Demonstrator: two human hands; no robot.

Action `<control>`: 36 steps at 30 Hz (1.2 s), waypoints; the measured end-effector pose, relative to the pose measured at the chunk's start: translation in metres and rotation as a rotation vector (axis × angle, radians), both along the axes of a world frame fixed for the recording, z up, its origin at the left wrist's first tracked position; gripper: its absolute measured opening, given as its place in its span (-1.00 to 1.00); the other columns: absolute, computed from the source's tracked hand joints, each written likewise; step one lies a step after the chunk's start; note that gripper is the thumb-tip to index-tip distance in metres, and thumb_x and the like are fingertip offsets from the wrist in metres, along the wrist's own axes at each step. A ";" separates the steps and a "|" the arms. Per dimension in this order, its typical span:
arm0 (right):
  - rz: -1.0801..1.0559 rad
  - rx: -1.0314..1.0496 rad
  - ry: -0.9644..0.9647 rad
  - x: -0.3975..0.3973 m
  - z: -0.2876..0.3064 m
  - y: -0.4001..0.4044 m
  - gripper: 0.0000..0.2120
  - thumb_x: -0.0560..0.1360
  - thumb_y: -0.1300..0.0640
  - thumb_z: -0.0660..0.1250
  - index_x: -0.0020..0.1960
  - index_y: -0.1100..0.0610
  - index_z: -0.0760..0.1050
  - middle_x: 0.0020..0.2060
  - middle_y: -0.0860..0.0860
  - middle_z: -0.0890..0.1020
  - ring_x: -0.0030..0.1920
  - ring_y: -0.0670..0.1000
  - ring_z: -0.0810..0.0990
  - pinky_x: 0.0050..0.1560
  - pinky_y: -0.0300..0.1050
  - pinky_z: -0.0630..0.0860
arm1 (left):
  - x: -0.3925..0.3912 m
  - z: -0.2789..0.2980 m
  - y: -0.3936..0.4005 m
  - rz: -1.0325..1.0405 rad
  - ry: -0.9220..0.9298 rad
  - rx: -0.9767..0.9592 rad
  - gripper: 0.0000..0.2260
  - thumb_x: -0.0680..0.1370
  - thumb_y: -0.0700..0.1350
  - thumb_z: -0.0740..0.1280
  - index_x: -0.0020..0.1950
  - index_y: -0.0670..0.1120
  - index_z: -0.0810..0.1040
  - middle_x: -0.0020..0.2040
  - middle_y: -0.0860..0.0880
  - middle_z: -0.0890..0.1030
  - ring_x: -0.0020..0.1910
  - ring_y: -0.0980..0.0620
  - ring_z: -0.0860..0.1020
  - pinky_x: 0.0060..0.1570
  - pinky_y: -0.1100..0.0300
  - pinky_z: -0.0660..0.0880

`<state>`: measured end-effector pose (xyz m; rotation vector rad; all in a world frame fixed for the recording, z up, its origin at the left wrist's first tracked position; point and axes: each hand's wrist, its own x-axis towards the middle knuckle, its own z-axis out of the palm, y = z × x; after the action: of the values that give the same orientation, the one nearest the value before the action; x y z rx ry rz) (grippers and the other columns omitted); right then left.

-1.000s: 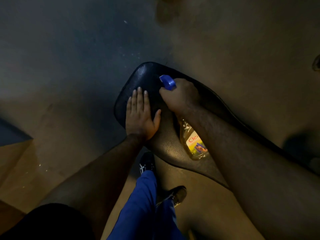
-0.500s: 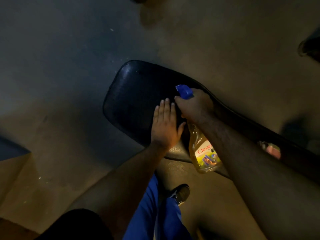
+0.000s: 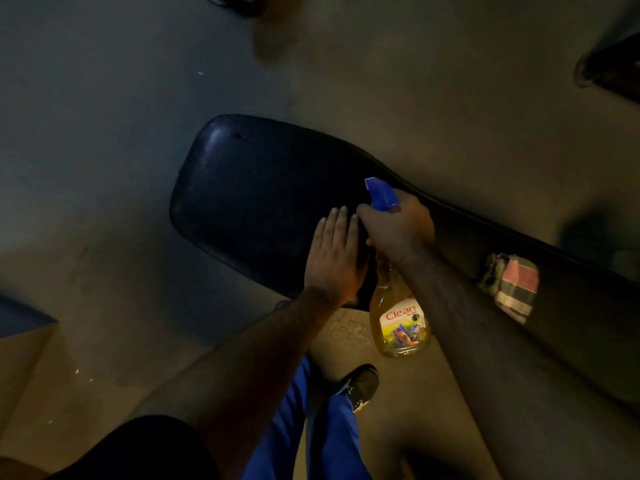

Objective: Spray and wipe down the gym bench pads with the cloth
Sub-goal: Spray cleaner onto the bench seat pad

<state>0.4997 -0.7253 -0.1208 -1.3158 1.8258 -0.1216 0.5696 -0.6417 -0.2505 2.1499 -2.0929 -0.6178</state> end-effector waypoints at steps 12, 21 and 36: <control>-0.048 0.019 -0.016 -0.072 -0.006 0.023 -0.85 0.53 -0.07 0.38 -0.11 -0.08 0.43 -0.18 0.00 0.66 -0.18 0.02 0.69 -0.04 0.08 0.68 | -0.038 -0.013 0.009 0.037 -0.175 0.002 -0.33 0.63 0.22 0.04 0.58 -0.19 0.04 0.58 -0.27 0.00 0.57 -0.20 -0.06 0.52 -0.15 -0.04; -0.268 -0.054 -0.023 -0.148 -0.004 0.056 -0.82 0.55 -0.05 0.38 0.10 -0.01 0.51 -0.13 0.01 0.64 -0.15 0.02 0.66 -0.09 0.08 0.68 | -0.115 -0.015 0.004 -0.148 -0.068 0.005 -0.32 0.62 0.23 0.04 0.58 -0.18 0.03 0.59 -0.24 0.02 0.58 -0.16 -0.05 0.53 -0.11 -0.07; -0.350 0.048 -0.111 -0.205 -0.020 0.098 -0.60 0.52 -0.07 0.42 0.31 0.01 0.47 -0.10 0.02 0.66 -0.16 0.03 0.68 -0.19 -0.01 0.67 | -0.118 -0.022 0.008 -0.127 -0.147 -0.091 -0.41 0.64 0.15 0.01 0.57 -0.16 0.09 0.58 -0.22 0.10 0.57 -0.15 0.02 0.53 -0.11 0.00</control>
<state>0.2943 -0.6275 -0.1408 -0.9284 1.9346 -0.3294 0.4517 -0.6333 -0.2728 2.0851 -2.2975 -0.3766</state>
